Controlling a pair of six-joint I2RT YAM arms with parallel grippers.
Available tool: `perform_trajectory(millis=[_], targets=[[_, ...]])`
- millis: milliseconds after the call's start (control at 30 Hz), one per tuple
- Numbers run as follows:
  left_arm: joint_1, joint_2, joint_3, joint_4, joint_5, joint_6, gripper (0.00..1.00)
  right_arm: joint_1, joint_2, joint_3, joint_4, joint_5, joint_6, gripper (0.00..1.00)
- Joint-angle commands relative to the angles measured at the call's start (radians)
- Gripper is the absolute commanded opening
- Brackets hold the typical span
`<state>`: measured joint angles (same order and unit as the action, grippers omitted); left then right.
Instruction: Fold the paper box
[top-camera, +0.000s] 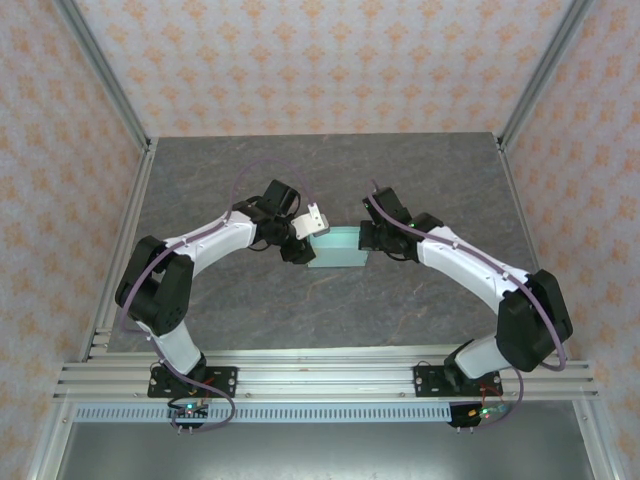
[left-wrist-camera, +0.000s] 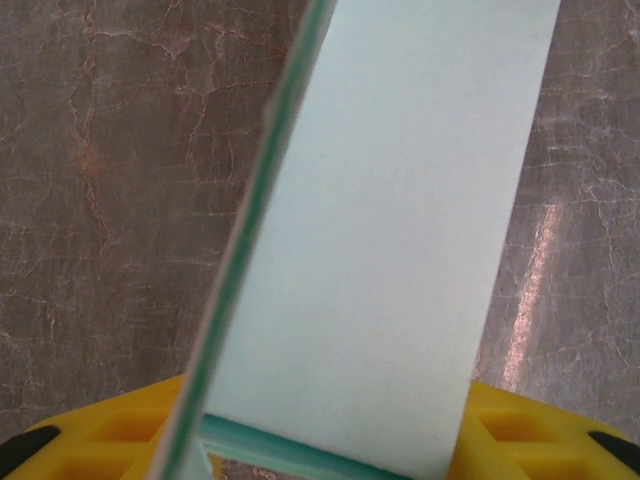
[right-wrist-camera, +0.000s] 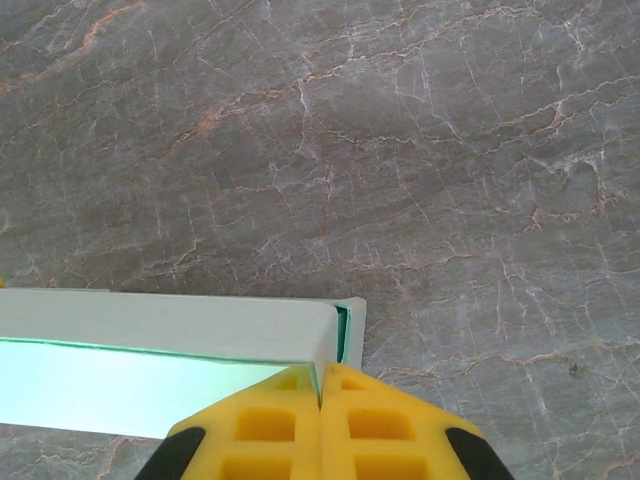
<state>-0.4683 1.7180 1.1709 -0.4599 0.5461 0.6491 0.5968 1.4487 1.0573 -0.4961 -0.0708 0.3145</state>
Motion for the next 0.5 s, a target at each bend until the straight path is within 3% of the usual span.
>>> perform_trajectory(millis=[0,467], targets=[[0.006,-0.003,0.014,0.01,0.014,-0.022,0.5,0.001,-0.025,-0.05,-0.004,0.012,-0.037,0.0],[0.006,-0.029,0.003,0.039,-0.006,-0.078,0.52,0.012,-0.069,-0.111,0.076,0.046,-0.004,0.0]])
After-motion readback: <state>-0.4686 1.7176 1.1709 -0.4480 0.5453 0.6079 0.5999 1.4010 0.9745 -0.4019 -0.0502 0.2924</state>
